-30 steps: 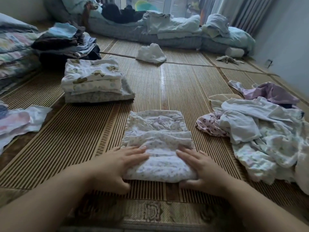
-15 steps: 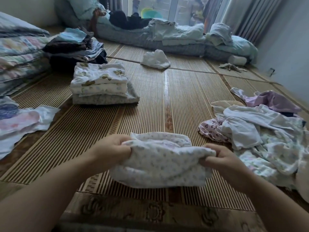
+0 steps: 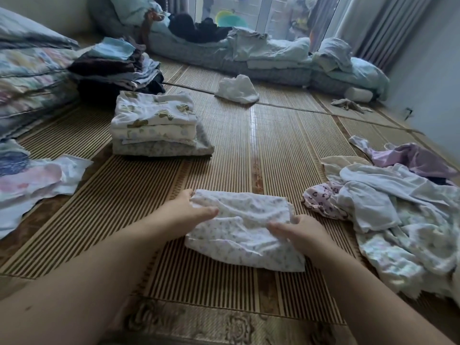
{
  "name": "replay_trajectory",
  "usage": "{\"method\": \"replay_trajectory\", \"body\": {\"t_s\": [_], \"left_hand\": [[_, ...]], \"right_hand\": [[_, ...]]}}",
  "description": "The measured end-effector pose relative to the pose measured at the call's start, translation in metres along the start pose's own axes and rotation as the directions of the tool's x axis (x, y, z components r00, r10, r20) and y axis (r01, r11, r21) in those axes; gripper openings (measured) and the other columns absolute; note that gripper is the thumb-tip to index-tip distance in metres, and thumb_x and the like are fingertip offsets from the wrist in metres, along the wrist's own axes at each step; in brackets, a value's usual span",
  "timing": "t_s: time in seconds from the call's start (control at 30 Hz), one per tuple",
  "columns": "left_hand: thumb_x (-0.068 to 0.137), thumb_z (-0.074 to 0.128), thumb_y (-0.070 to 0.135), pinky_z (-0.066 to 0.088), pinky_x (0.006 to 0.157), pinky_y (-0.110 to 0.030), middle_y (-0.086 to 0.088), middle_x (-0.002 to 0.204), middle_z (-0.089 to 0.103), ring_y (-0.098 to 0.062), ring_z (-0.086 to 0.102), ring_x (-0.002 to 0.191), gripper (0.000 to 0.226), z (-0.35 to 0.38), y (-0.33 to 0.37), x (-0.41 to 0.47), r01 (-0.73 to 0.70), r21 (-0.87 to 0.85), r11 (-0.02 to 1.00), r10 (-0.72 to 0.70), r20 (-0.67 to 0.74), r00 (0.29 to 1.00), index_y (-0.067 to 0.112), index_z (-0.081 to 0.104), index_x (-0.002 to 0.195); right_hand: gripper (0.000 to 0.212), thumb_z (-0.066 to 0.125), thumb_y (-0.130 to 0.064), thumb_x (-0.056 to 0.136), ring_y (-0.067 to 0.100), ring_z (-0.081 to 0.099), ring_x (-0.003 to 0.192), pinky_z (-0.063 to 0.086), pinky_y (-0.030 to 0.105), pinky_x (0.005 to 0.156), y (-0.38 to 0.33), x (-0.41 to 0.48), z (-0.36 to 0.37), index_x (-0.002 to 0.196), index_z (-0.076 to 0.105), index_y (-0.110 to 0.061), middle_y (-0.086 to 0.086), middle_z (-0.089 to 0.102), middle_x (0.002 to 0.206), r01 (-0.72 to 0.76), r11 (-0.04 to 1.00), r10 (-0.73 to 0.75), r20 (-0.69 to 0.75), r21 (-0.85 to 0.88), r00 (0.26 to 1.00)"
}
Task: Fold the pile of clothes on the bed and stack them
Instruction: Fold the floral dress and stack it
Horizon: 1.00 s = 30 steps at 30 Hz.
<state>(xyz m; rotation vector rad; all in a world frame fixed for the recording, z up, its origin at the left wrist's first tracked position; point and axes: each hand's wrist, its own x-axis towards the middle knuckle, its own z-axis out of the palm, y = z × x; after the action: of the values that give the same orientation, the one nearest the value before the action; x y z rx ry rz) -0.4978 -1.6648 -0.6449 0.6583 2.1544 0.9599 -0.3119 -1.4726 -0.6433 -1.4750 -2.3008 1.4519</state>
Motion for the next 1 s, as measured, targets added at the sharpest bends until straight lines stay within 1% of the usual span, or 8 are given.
{"method": "replay_trajectory", "body": {"t_s": [0.13,0.33,0.4,0.5,0.6,0.7,0.77,1.0], "left_hand": [[0.085,0.065,0.041,0.052,0.065,-0.026,0.001,0.121,0.047,-0.009,0.058,0.082,0.083,0.005,0.008,-0.004,0.005,-0.117,0.993,-0.005,0.006,1.000,0.028,0.014,0.149],[0.088,0.062,0.012,0.060,0.074,-0.036,-0.003,0.131,0.043,-0.025,0.066,0.095,0.083,0.017,0.009,-0.013,-0.126,-0.165,0.978,0.136,0.054,0.989,0.047,0.015,0.147],[0.087,0.061,0.010,0.057,0.065,-0.021,-0.003,0.140,0.044,-0.015,0.064,0.090,0.075,0.022,0.005,-0.018,-0.189,-0.110,0.976,0.192,0.014,0.981,0.041,0.026,0.146],[0.086,0.055,0.005,0.057,0.082,-0.032,-0.002,0.149,0.036,-0.016,0.057,0.109,0.073,0.026,0.002,-0.023,-0.304,-0.028,0.952,0.301,-0.093,0.949,0.031,0.026,0.148],[0.084,0.053,0.005,0.028,0.114,-0.027,0.010,0.157,0.016,-0.006,0.019,0.141,0.077,0.006,0.012,-0.017,-0.459,0.041,0.887,0.457,-0.207,0.865,0.033,0.024,0.149],[0.085,0.058,0.007,0.011,0.108,-0.005,0.024,0.147,0.013,0.010,0.007,0.136,0.077,-0.046,0.030,-0.002,-0.557,0.065,0.828,0.545,-0.328,0.772,0.033,0.024,0.149],[0.082,0.062,0.017,0.017,0.115,-0.017,0.024,0.145,0.017,0.002,0.014,0.141,0.077,-0.093,0.042,0.012,-0.579,0.056,0.813,0.550,-0.400,0.733,0.032,0.027,0.148],[0.075,0.061,0.016,0.033,0.112,-0.042,0.001,0.151,0.037,-0.018,0.041,0.135,0.080,-0.217,0.052,0.075,-0.527,0.055,0.848,0.463,-0.559,0.688,0.024,0.031,0.148]], "right_hand": [[0.028,0.078,-0.036,0.071,0.015,0.067,0.072,0.058,0.033,0.064,-0.010,-0.005,0.016,0.088,0.066,-0.017,-0.002,0.069,0.081,-0.023,0.983,0.002,-0.114,-0.180,0.993],[0.099,0.080,-0.015,0.073,0.029,0.069,0.083,0.060,0.042,0.069,-0.006,-0.022,0.022,0.148,0.018,-0.033,0.005,0.061,0.104,0.164,0.979,-0.156,-0.079,0.120,0.985],[0.091,0.076,-0.011,0.077,0.038,0.068,0.084,0.059,0.047,0.072,-0.004,-0.027,0.022,0.148,0.025,-0.037,0.012,0.068,0.097,0.233,0.964,-0.227,-0.061,0.129,0.972],[0.065,0.071,-0.008,0.081,0.031,0.071,0.082,0.059,0.050,0.073,-0.012,-0.028,0.017,0.138,0.047,-0.029,0.004,0.072,0.093,0.296,0.943,-0.294,-0.039,0.151,0.955],[0.056,0.068,-0.008,0.085,0.006,0.069,0.078,0.060,0.028,0.066,-0.050,-0.018,0.004,0.131,0.052,-0.034,-0.011,0.065,0.100,0.451,0.892,-0.449,-0.070,0.032,0.891],[0.057,0.066,-0.007,0.087,-0.010,0.062,0.085,0.052,0.012,0.073,-0.112,-0.001,-0.004,0.119,0.046,-0.049,-0.022,0.058,0.104,0.630,0.776,-0.628,-0.098,-0.015,0.772],[0.057,0.066,-0.009,0.087,-0.019,0.054,0.093,0.045,0.005,0.079,-0.158,0.017,0.003,0.117,0.044,-0.052,-0.030,0.053,0.103,0.700,0.713,-0.699,-0.120,-0.045,0.705],[0.062,0.061,-0.001,0.085,0.011,0.061,0.097,0.052,0.038,0.094,-0.283,0.097,0.073,0.137,0.049,-0.032,-0.010,0.056,0.117,0.756,0.646,-0.749,-0.101,0.106,0.655]]}}
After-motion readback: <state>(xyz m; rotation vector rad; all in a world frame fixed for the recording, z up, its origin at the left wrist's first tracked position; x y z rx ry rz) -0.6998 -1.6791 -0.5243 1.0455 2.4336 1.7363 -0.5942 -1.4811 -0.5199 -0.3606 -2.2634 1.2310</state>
